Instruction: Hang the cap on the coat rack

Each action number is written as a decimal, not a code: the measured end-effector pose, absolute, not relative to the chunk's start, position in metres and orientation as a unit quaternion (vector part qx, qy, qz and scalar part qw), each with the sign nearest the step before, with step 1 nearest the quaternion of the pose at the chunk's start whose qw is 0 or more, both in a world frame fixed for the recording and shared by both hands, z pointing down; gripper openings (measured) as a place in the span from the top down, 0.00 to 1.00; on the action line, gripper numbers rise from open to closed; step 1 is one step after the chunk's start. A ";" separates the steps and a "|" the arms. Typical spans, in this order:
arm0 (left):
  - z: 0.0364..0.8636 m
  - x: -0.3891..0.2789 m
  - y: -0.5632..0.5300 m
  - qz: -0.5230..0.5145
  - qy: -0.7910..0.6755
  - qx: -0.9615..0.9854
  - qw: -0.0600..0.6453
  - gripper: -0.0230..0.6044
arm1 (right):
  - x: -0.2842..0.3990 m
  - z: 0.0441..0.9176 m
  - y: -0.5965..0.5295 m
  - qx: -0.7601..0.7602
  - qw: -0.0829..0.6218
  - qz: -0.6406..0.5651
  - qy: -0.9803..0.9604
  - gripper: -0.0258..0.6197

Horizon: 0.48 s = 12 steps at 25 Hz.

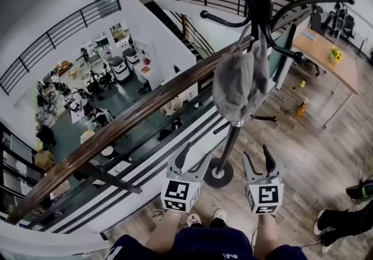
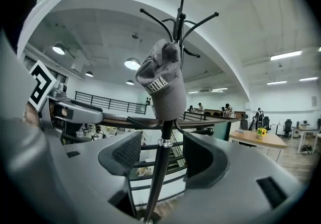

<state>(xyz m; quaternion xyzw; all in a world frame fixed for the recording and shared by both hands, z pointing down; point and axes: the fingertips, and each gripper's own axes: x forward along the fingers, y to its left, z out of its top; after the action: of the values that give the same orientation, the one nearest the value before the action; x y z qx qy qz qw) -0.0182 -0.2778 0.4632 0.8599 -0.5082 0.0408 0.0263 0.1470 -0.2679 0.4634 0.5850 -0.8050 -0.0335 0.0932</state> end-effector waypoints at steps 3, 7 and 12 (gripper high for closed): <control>0.465 -0.010 -0.274 0.045 -0.488 0.871 0.023 0.56 | 0.146 0.462 -0.266 0.587 0.090 -0.035 -0.804 0.63; 0.467 -0.004 -0.271 0.038 -0.476 0.878 0.041 0.80 | 0.140 0.461 -0.266 0.580 0.086 -0.032 -0.810 0.84; 0.470 -0.005 -0.270 0.031 -0.475 0.878 0.043 0.96 | 0.137 0.462 -0.263 0.577 0.084 -0.031 -0.812 0.95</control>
<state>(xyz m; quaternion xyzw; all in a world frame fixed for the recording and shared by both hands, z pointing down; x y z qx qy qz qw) -0.0051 -0.2695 0.4702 0.8784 -0.4750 0.0313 0.0429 0.1375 -0.2634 0.4623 0.5767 -0.8120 -0.0306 0.0844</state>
